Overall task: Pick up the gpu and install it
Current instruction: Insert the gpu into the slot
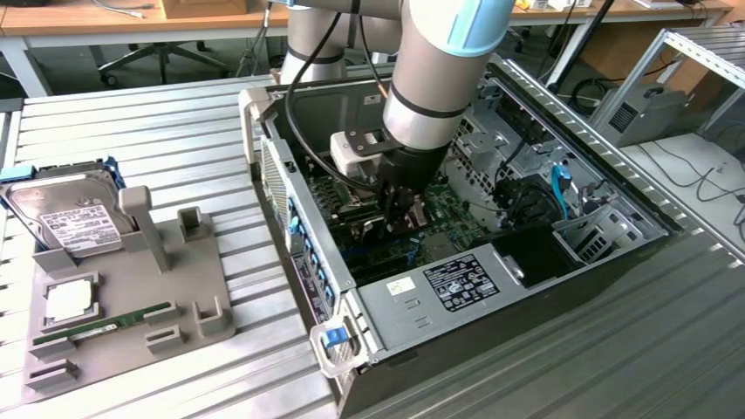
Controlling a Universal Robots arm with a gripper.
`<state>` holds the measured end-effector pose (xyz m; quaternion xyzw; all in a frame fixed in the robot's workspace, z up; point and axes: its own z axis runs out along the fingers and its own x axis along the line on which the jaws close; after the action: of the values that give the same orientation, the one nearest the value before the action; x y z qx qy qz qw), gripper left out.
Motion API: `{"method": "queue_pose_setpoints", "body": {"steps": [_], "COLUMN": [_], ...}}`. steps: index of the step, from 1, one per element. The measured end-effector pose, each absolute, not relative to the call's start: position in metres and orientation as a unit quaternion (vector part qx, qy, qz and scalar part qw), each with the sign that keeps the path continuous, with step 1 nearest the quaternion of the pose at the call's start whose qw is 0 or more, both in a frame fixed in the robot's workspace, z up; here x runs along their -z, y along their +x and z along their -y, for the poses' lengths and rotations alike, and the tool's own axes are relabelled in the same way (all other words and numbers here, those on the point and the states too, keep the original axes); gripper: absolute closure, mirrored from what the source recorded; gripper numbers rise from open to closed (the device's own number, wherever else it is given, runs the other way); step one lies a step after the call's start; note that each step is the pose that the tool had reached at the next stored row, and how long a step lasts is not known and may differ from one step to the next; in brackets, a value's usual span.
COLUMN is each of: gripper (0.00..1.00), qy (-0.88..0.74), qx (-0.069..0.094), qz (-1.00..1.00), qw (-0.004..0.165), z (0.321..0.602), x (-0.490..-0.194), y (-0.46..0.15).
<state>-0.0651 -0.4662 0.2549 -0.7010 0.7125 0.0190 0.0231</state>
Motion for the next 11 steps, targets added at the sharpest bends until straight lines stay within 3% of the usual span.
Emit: {"method": "queue_pose_setpoints", "body": {"steps": [11], "gripper": [0.73], "qy": [-0.701], "qx": [-0.019], "qz": [-0.713], "qw": [0.023], "z": [0.4662], "x": [-0.2535], "y": [-0.0651]}}
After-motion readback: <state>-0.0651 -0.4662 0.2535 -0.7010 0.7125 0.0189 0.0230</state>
